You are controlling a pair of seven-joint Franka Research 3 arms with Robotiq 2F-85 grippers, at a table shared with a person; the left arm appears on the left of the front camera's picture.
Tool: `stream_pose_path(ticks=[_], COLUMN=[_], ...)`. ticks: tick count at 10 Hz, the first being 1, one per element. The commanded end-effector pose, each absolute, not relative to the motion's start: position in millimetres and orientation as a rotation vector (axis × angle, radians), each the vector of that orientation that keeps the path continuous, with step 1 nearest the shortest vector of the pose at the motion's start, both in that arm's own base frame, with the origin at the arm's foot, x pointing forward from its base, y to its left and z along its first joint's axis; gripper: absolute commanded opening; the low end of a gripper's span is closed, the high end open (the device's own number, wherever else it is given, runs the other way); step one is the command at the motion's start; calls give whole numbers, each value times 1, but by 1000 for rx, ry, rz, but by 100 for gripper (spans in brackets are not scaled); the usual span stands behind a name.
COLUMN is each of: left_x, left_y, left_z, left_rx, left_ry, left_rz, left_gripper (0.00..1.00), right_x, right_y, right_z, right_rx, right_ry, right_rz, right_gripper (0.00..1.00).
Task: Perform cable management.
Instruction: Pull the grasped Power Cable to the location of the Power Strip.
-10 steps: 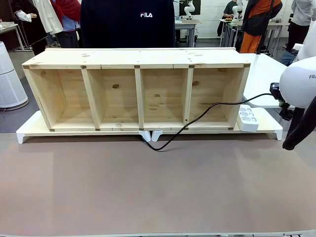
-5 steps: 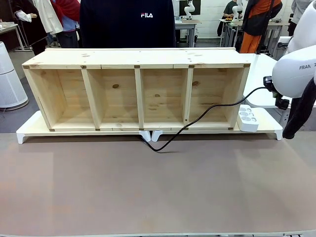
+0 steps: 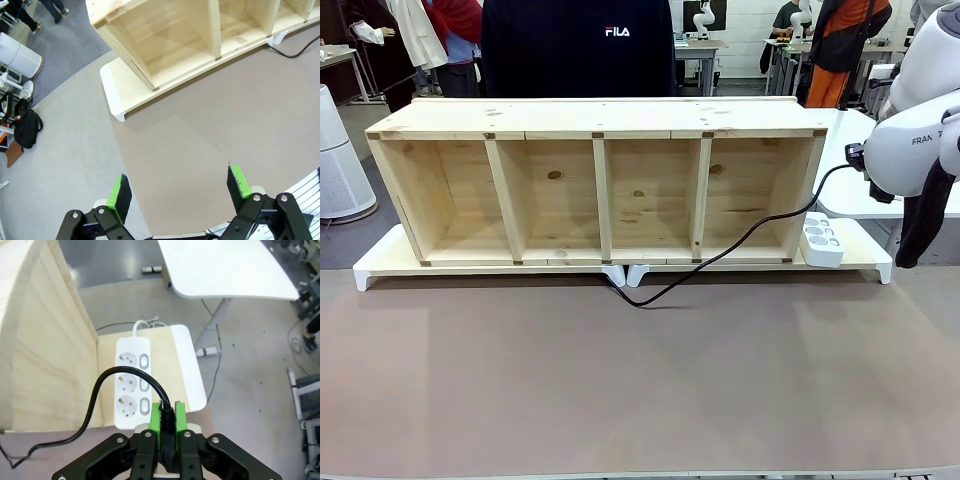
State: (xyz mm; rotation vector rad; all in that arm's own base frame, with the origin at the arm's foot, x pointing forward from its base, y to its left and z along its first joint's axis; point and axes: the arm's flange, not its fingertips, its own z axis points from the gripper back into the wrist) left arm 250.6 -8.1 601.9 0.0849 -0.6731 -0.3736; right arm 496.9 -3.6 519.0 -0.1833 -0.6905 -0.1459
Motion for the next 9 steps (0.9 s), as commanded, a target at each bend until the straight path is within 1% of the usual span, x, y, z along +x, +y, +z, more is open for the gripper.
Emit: stream_pose_path(ticks=[1,4,9], left_x=[251,251,251], left_y=[-7,-7,-7], left_z=[602,602,602], left_rx=[83,83,83], left_ry=[-674,-674,-674], left_rz=[-372,-372,-372], left_gripper=[100,100,100], right_x=[520,542,543], right_y=[5,11,11], right_z=[514,508,510], right_rx=[-186,-165,-177], right_ry=[-720,-693,-719], right_rz=[-157,-139,-154], right_gripper=[15,15,15])
